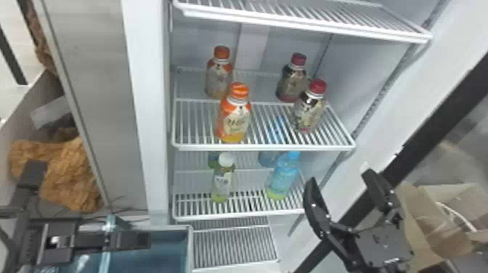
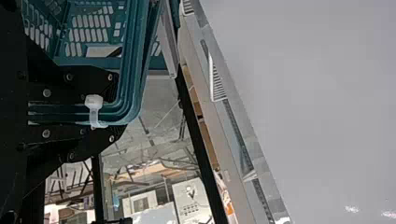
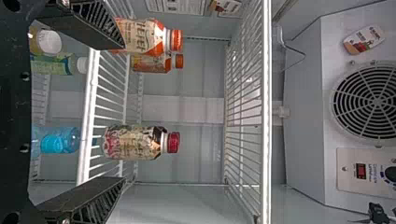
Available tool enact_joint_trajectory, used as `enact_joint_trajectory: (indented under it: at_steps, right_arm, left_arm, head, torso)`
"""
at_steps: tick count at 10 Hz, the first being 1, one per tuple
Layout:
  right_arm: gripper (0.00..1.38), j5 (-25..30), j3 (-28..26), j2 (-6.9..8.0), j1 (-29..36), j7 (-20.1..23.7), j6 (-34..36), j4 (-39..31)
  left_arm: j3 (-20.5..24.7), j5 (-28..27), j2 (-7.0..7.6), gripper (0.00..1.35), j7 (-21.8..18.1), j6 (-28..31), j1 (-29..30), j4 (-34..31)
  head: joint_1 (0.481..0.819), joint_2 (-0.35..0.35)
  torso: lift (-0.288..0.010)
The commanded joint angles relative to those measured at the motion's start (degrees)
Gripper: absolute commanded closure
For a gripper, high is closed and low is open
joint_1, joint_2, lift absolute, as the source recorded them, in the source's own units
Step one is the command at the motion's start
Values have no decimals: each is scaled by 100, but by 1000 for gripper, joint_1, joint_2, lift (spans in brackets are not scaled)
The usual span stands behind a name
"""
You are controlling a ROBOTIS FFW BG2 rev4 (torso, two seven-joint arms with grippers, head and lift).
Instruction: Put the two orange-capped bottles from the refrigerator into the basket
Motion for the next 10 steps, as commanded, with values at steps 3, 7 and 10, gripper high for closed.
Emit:
enact_joint_trajectory:
  at_steps: [3, 7, 10]
  right_arm:
    - [-2, -28, 179, -126, -790, 299, 0, 546]
    - [-1, -199, 693, -337, -1704, 554, 0, 1403]
    - [-1, -73, 967, -425, -2492, 554, 0, 2050]
  left_arm:
    - [17, 2, 0, 1207, 43, 3, 7, 9]
    - [6, 2, 0, 1207, 87, 3, 21, 9]
    - [-40, 2, 0, 1207, 105, 3, 7, 9]
  head:
    - [695, -234]
    - [695, -167]
    - [695, -129]
  torso:
    - [-40]
    - [-40]
    - [-40]
